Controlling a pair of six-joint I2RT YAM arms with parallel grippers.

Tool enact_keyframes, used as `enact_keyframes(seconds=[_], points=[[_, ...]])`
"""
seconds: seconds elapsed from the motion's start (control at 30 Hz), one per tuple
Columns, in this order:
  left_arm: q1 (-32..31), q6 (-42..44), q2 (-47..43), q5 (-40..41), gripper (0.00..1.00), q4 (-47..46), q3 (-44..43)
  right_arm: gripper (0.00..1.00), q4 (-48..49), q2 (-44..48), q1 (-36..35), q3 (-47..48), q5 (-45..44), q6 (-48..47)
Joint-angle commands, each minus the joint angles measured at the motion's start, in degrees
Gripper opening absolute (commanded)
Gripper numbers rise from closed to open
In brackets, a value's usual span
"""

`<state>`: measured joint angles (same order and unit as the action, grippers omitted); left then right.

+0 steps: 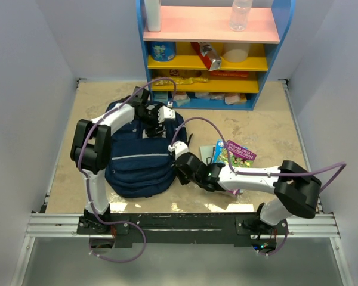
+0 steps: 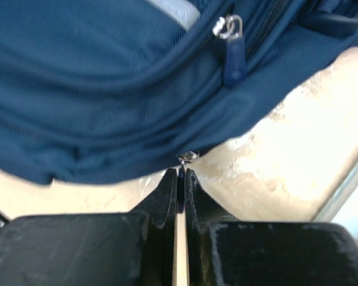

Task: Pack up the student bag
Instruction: Unzip the student bag at the center of the board.

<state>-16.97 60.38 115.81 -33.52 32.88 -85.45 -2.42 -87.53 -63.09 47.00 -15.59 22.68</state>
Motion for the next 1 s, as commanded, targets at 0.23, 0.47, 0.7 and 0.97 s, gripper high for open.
enact_keyframes(seconds=[0.23,0.47,0.7,0.97], points=[[0.3,-11.4,4.1,7.5,0.79,-5.4,3.5,0.00,2.1,3.8,-10.6,-0.2,5.0,4.7],[0.0,-15.2,1.6,5.0,0.79,-6.3,4.9,0.00,-0.5,0.8,-13.4,1.7,-1.2,7.3],[3.5,-16.5,-2.5,4.8,0.75,-0.3,4.1,0.00,-0.6,8.9,-11.0,-1.4,-6.1,9.1],[13.4,-14.5,-8.6,5.2,0.70,5.4,8.2,0.00,-5.2,5.7,-6.9,1.0,-8.8,12.1]])
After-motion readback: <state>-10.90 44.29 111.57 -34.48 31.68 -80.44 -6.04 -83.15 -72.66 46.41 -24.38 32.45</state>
